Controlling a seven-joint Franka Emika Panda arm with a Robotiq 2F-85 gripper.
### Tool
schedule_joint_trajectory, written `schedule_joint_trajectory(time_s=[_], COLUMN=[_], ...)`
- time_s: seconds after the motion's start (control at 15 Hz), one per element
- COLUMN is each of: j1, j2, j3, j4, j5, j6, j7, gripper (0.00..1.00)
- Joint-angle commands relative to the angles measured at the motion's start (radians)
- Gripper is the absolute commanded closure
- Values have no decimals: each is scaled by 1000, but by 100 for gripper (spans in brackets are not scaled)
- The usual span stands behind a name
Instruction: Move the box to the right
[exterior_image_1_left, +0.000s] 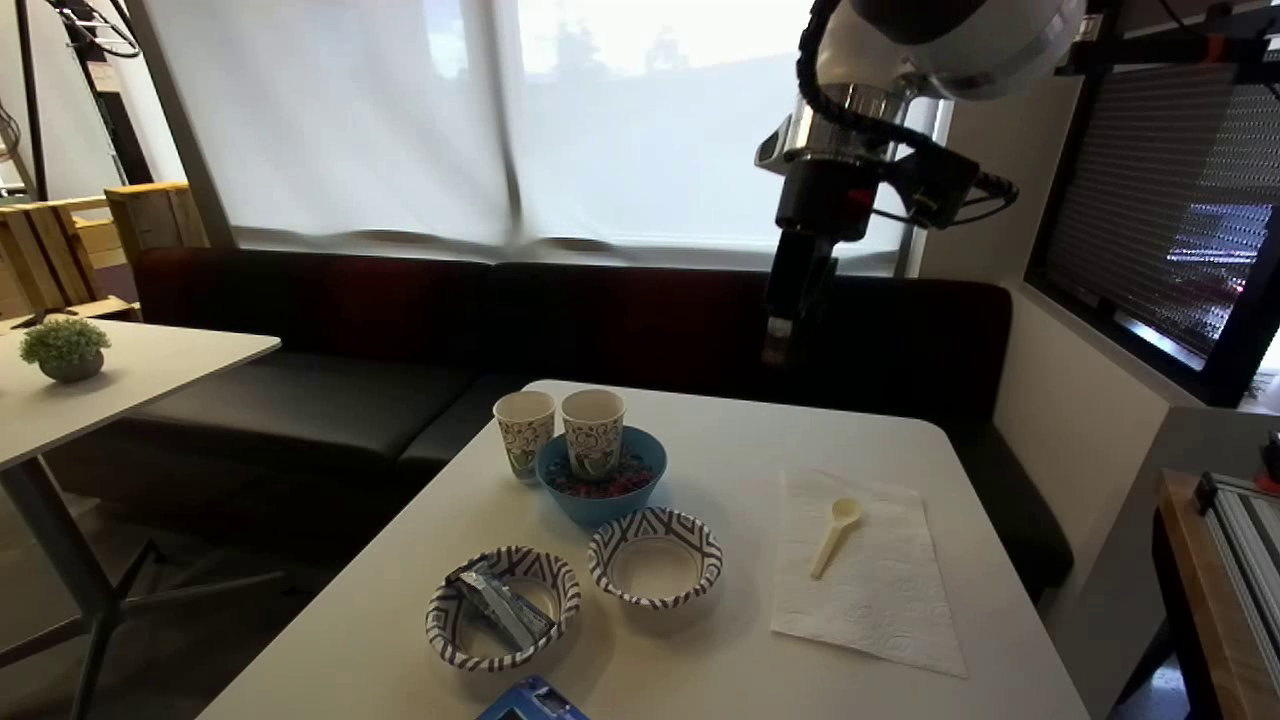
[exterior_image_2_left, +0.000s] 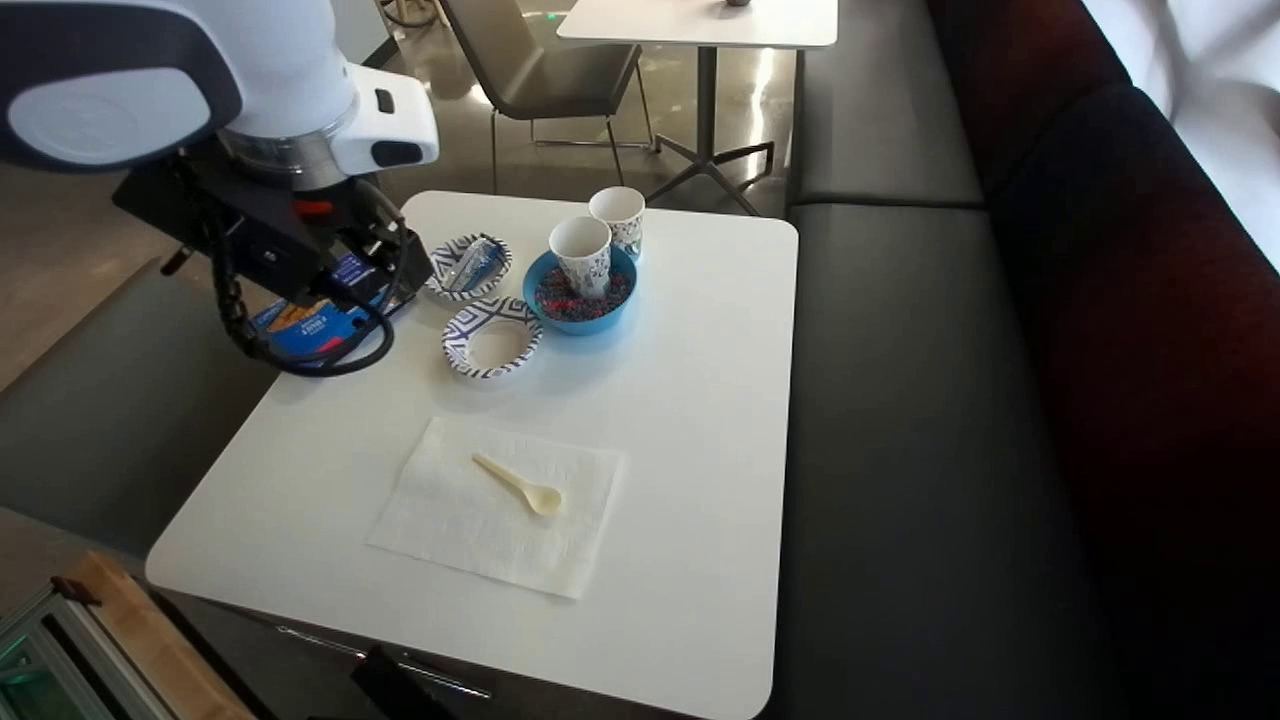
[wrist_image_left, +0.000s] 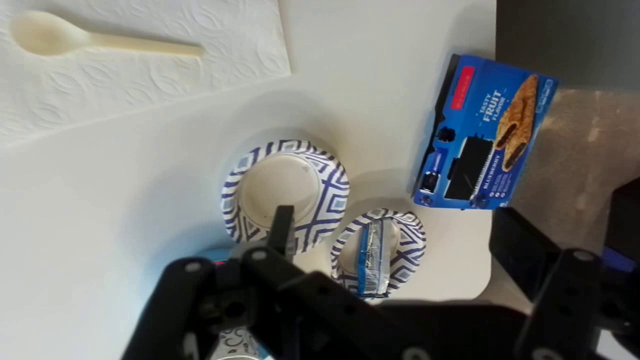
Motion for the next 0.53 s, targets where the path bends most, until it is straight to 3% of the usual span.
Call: schedule_joint_trajectory(time_s=[0.0,0.27,0.47], j1=[49,42,25], j2=[103,264,401], j3=[48,132,166], j4=[9,99,193], j5=[272,587,697], j6=[107,116,91], j7=[-181,-401,-485], gripper=[0,0,0])
